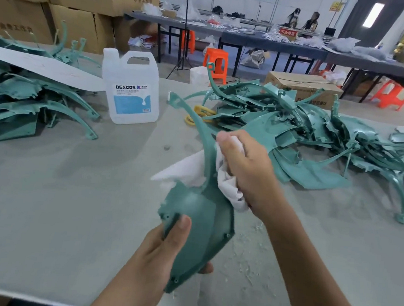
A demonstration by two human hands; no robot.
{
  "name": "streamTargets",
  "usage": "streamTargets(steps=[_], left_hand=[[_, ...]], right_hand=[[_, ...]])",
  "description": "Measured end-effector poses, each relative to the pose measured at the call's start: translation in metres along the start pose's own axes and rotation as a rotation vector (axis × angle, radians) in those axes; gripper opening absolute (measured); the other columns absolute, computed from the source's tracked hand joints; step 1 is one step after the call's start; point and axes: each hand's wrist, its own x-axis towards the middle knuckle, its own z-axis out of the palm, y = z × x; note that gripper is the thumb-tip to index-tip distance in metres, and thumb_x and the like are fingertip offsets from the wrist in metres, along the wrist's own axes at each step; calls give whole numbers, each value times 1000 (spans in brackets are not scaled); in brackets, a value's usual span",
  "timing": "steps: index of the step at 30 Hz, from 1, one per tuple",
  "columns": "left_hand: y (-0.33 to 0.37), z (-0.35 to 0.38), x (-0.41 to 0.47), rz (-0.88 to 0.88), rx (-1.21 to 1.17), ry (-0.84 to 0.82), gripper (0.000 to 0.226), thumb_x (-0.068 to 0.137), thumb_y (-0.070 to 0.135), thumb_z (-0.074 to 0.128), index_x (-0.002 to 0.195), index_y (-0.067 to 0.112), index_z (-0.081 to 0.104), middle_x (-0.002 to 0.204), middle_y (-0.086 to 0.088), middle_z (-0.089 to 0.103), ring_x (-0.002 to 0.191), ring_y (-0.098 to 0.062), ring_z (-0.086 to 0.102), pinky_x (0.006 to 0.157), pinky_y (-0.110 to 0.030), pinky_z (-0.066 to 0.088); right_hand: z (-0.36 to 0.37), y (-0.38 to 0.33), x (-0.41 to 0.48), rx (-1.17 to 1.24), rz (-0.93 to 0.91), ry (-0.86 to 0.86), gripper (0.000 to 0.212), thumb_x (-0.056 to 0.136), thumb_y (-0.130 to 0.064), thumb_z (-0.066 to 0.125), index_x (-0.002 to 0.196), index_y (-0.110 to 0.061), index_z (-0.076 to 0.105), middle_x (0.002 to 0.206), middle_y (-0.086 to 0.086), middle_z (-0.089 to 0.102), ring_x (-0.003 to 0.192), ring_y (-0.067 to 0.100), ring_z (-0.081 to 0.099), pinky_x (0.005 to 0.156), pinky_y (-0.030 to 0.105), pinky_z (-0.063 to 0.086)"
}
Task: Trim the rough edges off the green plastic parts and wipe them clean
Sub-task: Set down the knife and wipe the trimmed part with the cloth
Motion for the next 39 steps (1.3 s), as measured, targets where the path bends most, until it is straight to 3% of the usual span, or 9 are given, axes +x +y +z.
streamTargets(steps=[4,13,17,22,25,28,30,33,39], left_hand=[[14,-6,4,99,-54,95,45,77,68,64,109,39,74,114,-11,74,97,-36,73,84,-55,58],[20,-14,0,2,79,-13,52,72,67,64,110,32,74,113,-10,74,99,-35,72,86,-50,59],[11,-9,-4,-11,186,-51,48,70,69,62,100,35,75,99,-13,76,88,-35,74,80,-44,62],[15,-10,-3,76,45,83,42,73,64,63,105,39,75,106,-7,77,95,-32,74,72,-41,61],[23,-14,-1,88,54,42,68,62,87,60,114,44,71,116,0,74,104,-26,71,79,-41,61],[21,-4,5,-24,-54,13,97,61,99,39,128,34,65,122,-3,72,108,-26,70,92,-48,55],[25,9,10,-63,-201,-18,87,86,83,26,139,22,58,127,-2,67,116,-22,63,99,-43,48],[18,17,11,1,-178,11,71,89,77,32,126,29,69,122,1,71,119,-14,59,99,-36,46],[24,-14,-2,115,-24,28,64,75,81,52,117,38,72,124,-2,71,114,-18,68,87,-28,57]], right_hand=[[5,24,-12,-359,-19,-80,53,103,-40,52,59,-17,35,53,-1,40,55,16,37,61,41,30],[3,2,-5,307,20,219,46,98,-59,44,65,-27,35,58,-12,36,59,21,40,58,39,36],[9,2,0,195,-14,228,52,96,-60,47,56,-29,36,50,-16,39,53,5,37,55,23,34],[11,29,-13,55,107,254,63,103,-54,42,63,-5,39,56,10,50,57,28,47,59,42,41],[5,21,-21,224,195,383,57,101,-60,36,67,-14,34,58,0,39,57,23,44,59,41,34],[18,-5,-44,351,-7,355,50,100,-60,33,75,-23,54,64,-5,51,62,14,53,58,28,44],[42,-20,-67,279,-209,173,39,104,-51,35,87,-28,61,79,-7,62,69,0,56,64,15,44],[63,-7,-75,-47,-396,193,32,107,-46,35,89,-29,56,87,-13,58,77,3,53,74,25,41],[28,38,-42,-92,133,272,37,105,-47,44,78,-22,52,71,-1,58,71,20,55,63,37,38]])
